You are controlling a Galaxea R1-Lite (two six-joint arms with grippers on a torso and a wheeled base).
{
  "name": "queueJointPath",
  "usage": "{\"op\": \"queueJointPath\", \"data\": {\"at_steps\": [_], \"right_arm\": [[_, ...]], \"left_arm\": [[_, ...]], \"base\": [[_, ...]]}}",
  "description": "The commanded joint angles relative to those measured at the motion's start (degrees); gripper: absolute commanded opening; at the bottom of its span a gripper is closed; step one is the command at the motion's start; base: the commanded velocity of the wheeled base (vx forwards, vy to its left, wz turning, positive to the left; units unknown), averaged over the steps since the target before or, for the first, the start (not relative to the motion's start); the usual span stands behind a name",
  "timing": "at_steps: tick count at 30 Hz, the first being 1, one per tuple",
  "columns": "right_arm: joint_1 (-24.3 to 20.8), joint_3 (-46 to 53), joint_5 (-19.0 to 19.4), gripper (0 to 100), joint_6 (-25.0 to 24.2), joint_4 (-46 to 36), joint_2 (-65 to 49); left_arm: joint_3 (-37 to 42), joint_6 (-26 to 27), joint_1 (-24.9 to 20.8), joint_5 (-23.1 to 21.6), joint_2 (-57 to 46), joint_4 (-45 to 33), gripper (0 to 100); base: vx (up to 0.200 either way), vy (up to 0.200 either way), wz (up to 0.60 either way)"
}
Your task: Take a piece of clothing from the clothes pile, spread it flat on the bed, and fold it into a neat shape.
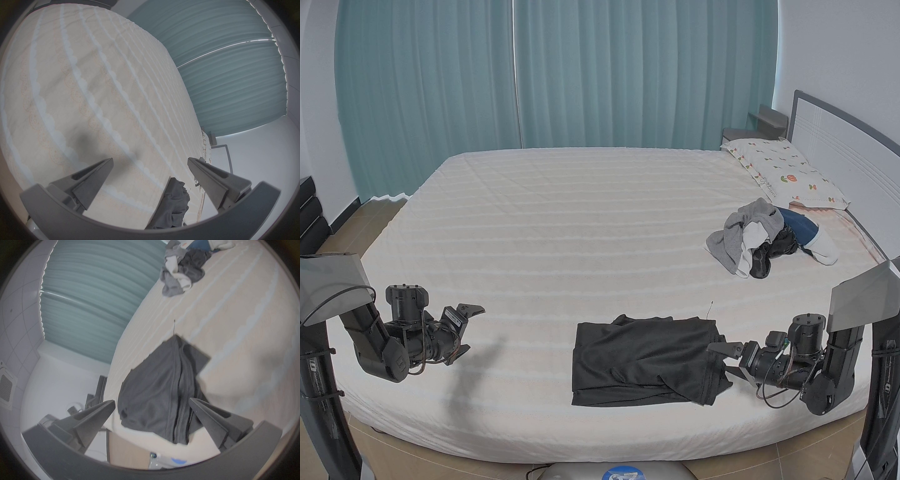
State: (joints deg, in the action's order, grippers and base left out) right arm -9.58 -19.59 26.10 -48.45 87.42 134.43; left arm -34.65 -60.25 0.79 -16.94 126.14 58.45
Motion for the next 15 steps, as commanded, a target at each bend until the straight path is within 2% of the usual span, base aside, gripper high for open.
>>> {"op": "queueJointPath", "data": {"at_steps": [1,5,15], "right_arm": [[-2.37,5.44,2.64,100,1.69,0.82,-2.68],[-3.16,5.79,2.64,100,5.29,0.82,-0.30],[-3.16,5.26,1.41,100,8.19,0.82,3.04]], "left_arm": [[-0.07,0.04,0.00,-0.02,0.34,0.08,100],[-0.07,0.04,0.00,-0.02,0.34,0.08,100],[-0.07,0.04,0.00,-0.02,0.34,0.08,100]], "base": [[0.000,0.000,0.00],[0.000,0.000,0.00],[0.000,0.000,0.00]]}}
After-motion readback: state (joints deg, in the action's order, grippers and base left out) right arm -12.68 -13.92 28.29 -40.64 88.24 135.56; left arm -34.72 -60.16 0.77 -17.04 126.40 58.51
